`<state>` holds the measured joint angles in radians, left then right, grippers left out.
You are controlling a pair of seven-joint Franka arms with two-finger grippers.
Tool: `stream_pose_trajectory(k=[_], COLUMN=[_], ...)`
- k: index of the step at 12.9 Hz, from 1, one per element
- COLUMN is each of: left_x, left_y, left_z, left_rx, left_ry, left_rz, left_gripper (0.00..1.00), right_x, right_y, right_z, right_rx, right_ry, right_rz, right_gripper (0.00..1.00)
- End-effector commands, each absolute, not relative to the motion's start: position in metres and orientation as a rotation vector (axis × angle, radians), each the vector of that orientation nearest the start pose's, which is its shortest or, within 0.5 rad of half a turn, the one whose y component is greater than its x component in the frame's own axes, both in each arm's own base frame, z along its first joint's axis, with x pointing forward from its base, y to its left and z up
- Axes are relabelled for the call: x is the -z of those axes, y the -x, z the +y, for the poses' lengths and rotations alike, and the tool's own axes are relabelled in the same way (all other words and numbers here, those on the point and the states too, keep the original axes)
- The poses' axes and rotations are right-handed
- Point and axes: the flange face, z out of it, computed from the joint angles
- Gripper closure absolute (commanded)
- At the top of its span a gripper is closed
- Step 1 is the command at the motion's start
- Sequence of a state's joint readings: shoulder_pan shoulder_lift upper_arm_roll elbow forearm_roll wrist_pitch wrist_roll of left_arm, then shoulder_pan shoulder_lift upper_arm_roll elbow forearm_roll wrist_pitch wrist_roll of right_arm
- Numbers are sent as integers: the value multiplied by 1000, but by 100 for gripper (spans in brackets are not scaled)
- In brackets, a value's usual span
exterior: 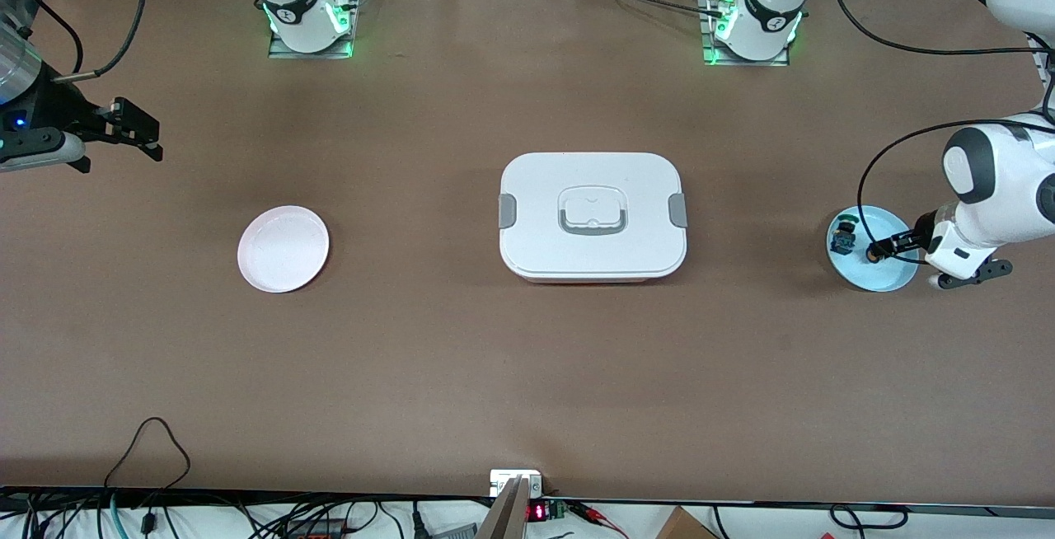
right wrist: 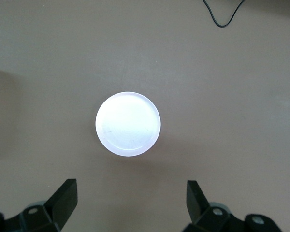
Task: Transfer orange switch to right arm and place
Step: 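Move the left gripper down over the orange switch on the blue plate, then grasp the orange switch with the left gripper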
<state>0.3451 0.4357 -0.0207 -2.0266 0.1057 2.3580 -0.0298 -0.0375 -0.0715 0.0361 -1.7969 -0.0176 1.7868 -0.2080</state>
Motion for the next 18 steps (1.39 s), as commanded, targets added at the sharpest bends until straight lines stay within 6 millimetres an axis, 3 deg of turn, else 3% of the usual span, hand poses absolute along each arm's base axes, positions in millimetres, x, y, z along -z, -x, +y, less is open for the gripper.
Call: stream_pose_trajectory(k=[1, 5, 12, 15, 18], left_x=[-220, -212, -188, -175, -174], left_y=[-543, -547, -535, -536, -536], left_z=[192, 191, 198, 198, 199], left_rx=[-112, -21, -32, 6, 4], left_ry=[3061, 3062, 3069, 3072, 3071], left_rz=[-388, -373, -381, -368, -373], left_gripper=[2, 1, 1, 1, 9], right_x=[-578, -580, -585, -584, -584], right_y=[-547, -547, -545, -545, -546], right_z=[-3, -1, 7, 3, 3], right_rx=[86, 90, 103, 100, 103], right_ry=[3152, 3151, 3150, 3150, 3150], right_rz=[-328, -333, -352, -337, -339], right_gripper=[0, 0, 0, 0, 0])
